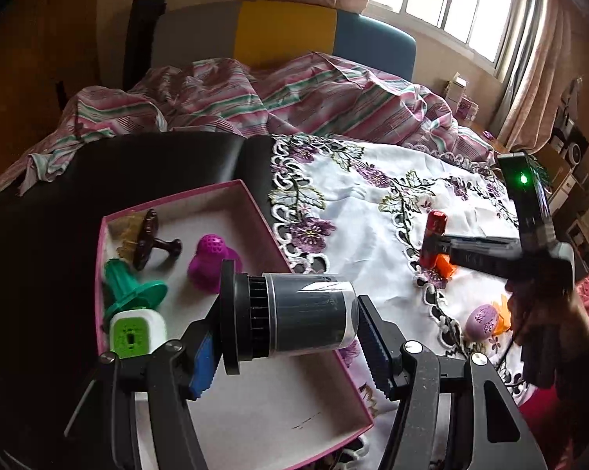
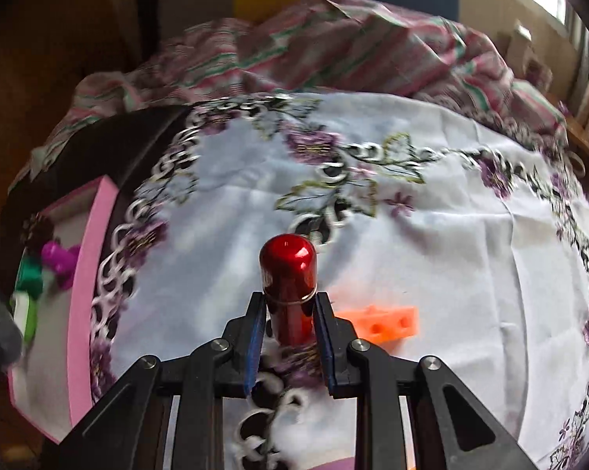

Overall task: Organize rigid objects
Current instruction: 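Grasp the red lipstick with the right gripper while the left gripper lifts the black cup, then carry the black cup into the tray and open the left gripper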

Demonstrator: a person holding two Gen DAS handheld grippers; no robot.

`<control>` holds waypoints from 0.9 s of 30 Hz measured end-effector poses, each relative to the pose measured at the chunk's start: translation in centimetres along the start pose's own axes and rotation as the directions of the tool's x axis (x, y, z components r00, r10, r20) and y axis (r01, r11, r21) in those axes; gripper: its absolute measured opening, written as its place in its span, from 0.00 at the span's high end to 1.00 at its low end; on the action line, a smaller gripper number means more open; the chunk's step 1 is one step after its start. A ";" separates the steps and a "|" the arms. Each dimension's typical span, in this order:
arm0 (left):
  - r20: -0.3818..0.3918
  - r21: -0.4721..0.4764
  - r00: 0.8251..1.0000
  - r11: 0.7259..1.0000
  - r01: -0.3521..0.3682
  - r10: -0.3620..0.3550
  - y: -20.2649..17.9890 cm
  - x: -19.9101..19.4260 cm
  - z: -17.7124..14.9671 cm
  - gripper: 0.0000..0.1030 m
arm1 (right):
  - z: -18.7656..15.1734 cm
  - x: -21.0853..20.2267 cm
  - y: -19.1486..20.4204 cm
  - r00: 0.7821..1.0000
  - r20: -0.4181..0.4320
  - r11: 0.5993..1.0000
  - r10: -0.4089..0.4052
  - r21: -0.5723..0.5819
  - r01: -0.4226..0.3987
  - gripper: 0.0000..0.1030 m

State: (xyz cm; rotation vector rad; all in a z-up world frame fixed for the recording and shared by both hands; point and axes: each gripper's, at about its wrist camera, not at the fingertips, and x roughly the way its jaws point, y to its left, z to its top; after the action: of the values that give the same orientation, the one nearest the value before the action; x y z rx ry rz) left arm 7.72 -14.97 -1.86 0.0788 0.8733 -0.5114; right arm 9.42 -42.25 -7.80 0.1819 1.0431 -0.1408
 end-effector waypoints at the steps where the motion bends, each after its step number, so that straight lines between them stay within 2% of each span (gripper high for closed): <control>1: 0.002 0.000 1.000 1.000 -0.006 0.006 0.1 -0.1 -0.1 0.39 | -0.5 -0.2 1.0 1.000 0.015 1.000 0.011 -0.028 -0.011 0.77; 4: 0.009 -0.006 1.000 1.000 -0.023 0.023 0.5 -0.9 -0.6 0.38 | -1.7 0.2 2.5 0.993 -0.013 0.991 0.116 -0.062 -0.116 0.79; 8: 0.010 -0.014 0.999 0.999 -0.039 0.039 1.0 -1.5 -1.3 0.38 | -2.7 1.4 3.4 0.979 -0.067 0.980 0.191 -0.048 -0.195 0.79; 20: -0.004 -0.016 0.998 0.998 -0.063 0.063 1.5 -2.4 -3.2 0.38 | -2.4 1.9 3.1 0.981 -0.054 0.982 0.185 -0.041 -0.187 0.79; 27: -0.013 -0.024 0.998 0.998 -0.059 0.059 1.7 -2.8 -4.0 0.38 | -1.5 3.4 1.9 0.965 -0.060 0.966 0.256 0.050 -0.253 0.79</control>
State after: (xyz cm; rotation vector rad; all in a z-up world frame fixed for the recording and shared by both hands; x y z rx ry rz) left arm 4.17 -11.32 -2.57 0.0855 0.8868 -0.4457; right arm 10.22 -40.19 -11.35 0.3588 1.0738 0.0775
